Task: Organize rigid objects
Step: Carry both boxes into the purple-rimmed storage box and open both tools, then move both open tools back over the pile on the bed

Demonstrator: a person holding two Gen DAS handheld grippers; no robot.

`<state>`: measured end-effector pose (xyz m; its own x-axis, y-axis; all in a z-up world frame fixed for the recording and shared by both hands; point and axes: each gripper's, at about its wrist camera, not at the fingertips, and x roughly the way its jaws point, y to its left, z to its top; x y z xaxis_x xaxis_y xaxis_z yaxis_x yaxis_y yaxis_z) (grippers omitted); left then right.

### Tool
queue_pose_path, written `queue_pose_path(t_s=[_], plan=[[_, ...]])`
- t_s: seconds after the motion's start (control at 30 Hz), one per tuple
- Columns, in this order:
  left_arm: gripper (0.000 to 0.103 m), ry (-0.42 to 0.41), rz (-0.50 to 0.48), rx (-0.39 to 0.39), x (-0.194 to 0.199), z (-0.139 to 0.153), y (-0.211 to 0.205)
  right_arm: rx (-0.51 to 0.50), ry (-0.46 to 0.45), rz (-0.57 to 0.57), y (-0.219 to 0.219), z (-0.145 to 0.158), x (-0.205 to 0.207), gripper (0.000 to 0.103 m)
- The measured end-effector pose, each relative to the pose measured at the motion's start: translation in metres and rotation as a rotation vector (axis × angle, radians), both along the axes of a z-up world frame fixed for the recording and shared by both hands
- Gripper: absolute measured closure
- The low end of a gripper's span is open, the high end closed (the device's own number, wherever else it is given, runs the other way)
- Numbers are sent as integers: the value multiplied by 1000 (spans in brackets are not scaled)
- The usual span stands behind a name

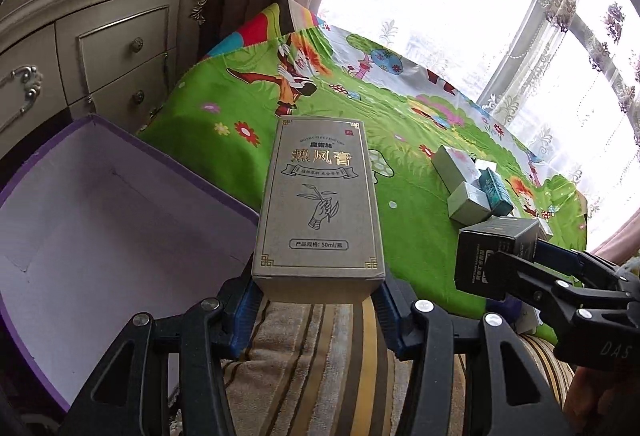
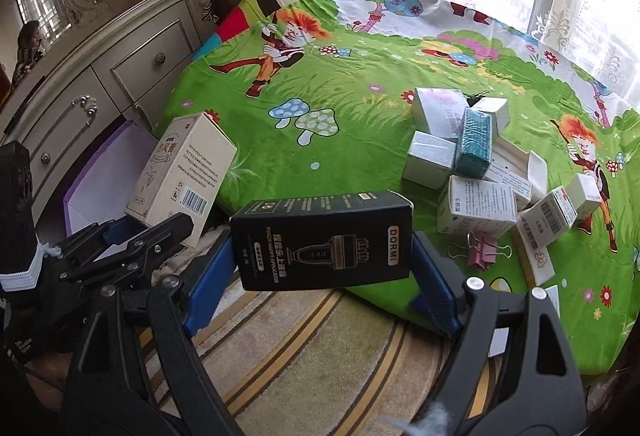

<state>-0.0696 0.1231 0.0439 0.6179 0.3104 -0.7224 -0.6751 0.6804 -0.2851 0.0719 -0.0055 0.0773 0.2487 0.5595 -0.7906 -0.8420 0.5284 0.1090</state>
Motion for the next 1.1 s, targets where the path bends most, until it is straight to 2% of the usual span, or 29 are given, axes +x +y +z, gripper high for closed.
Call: queue_pose_path(t_s=[0.3,0.47,0.63,0.73,0.83,0.97,1.1], plan=[[51,-17,240,-50,-74,-11,53,-10,14,222,89,-8,-66,16],[51,-12,362,-94,-107,-21,72,-28,51,295,121,-20,-86,16],[50,-7,445,-138,-128,-31,86,-51,29,360,141,-29,-105,15],[50,5,470,-178,-132,-38,93,-76,39,368,146,-38,-109,14],[49,19,463,-185,-128,-40,93,-91,55,352,144,-47,-106,11],[40,37,433,-137,-118,-32,86,-83,49,323,133,-46,-97,8],[34,46,386,-71,-101,-22,77,-69,0,271,119,-40,-89,8]])
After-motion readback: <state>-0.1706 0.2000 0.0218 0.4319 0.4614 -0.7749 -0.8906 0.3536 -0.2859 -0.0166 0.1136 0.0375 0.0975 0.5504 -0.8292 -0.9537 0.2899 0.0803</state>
